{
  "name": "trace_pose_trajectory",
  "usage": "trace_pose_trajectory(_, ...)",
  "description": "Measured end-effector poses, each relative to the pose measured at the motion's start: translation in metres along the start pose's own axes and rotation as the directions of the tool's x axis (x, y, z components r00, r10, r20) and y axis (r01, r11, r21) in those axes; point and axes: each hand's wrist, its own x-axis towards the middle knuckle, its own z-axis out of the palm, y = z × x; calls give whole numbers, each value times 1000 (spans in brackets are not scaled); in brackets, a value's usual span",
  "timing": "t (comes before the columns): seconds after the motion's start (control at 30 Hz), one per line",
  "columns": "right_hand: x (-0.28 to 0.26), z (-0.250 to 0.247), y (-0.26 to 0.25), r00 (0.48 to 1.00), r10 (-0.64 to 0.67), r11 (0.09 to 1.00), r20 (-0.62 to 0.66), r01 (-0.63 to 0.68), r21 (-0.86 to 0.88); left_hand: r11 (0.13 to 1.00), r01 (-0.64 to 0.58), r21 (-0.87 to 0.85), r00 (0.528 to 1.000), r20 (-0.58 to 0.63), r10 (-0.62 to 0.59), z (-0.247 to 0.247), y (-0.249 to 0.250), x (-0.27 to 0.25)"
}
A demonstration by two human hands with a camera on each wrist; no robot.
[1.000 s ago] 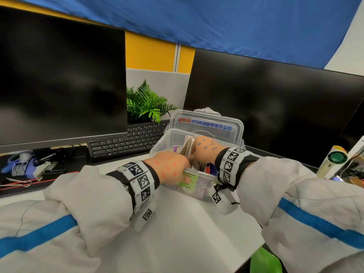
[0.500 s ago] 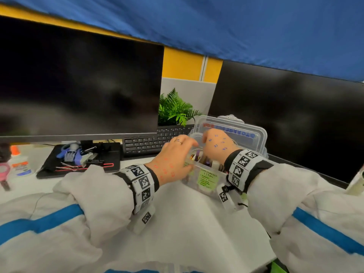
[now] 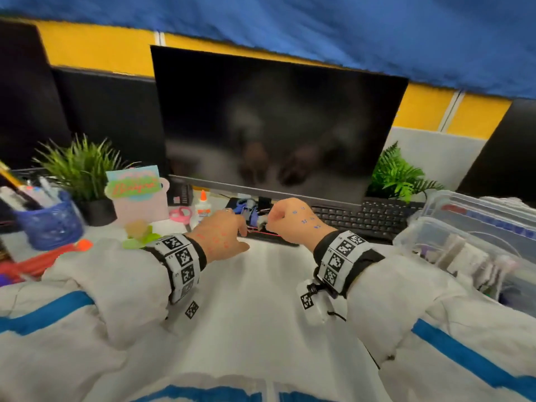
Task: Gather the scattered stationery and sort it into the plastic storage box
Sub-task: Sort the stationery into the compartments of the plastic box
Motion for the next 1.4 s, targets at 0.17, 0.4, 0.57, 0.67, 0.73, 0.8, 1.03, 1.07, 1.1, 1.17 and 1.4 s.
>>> trace_pose_trajectory(0.17,25,62,-41,981,-72,988,180,45,150,968,251,0,968,-13,-251,-17,-90,-36)
trace_pose_trajectory(0.4,34,123,-86,894,-242,941,378,121,316,887,459,48,869,182,-459,-16,-156,-74)
trace_pose_trajectory(0.57,37,146,-109,859,-251,964,447,181,194,905,424,-29,873,281,-399,-5,-175,-83)
trace_pose_trajectory(0.67,37,152,-111,880,-234,971,413,192,141,910,408,-73,890,254,-378,-1,-178,-78)
trace_pose_trajectory(0.73,37,154,-110,890,-199,978,410,153,142,911,405,-74,895,235,-378,2,-176,-75)
trace_pose_trajectory(0.8,37,151,-109,889,-171,981,424,115,153,913,405,-44,896,218,-387,3,-174,-72)
trace_pose_trajectory(1.03,40,143,-103,848,-34,953,530,-132,271,915,399,-65,914,109,-391,4,-169,-61)
trace_pose_trajectory(1.07,41,143,-104,854,6,909,520,-222,354,917,395,-66,918,81,-389,3,-168,-61)
trace_pose_trajectory(1.1,43,143,-105,863,51,855,503,-298,425,917,391,-72,920,52,-389,3,-167,-60)
trace_pose_trajectory(1.17,45,147,-109,877,119,724,466,-397,564,916,395,-76,918,0,-396,2,-167,-61)
trace_pose_trajectory(1.4,43,164,-124,916,-8,442,401,-357,823,932,288,-222,925,-189,-331,-6,-165,-59)
